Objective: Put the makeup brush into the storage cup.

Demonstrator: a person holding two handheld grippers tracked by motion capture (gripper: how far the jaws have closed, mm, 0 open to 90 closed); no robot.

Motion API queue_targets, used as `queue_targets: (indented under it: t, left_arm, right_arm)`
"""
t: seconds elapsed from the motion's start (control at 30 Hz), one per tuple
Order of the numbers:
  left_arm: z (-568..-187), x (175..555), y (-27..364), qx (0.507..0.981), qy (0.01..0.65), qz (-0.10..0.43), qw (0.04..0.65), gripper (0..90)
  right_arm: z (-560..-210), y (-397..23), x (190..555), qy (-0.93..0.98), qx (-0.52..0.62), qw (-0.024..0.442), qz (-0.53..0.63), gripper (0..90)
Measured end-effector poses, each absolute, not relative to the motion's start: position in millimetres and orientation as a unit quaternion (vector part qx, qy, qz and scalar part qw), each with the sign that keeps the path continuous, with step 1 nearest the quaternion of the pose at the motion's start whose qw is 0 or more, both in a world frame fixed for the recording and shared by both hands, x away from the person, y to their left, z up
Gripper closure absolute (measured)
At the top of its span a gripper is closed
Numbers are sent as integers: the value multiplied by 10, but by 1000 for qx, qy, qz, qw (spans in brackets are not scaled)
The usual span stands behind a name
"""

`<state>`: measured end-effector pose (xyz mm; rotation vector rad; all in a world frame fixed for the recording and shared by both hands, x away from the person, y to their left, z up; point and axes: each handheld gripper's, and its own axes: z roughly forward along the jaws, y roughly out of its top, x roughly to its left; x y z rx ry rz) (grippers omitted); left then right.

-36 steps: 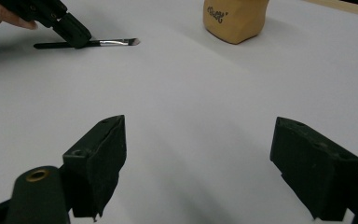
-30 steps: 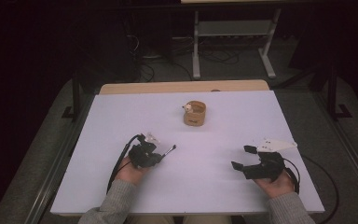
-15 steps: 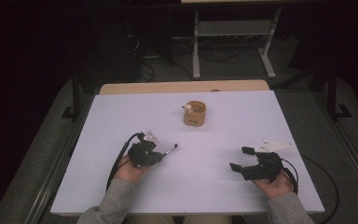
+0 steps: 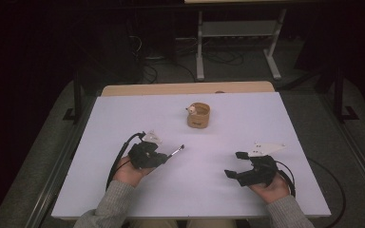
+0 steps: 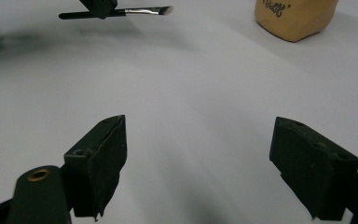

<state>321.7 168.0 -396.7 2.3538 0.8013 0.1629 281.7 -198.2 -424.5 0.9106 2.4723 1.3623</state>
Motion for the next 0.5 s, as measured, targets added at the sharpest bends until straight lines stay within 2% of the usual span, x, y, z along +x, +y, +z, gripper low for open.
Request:
queue_targets:
  t: [0.5]
  left_arm:
    - [-3824,3163,1727,899,273,46,339,840]
  right_arm:
    - [-4245,-1932,2872,832,300,48,464,197]
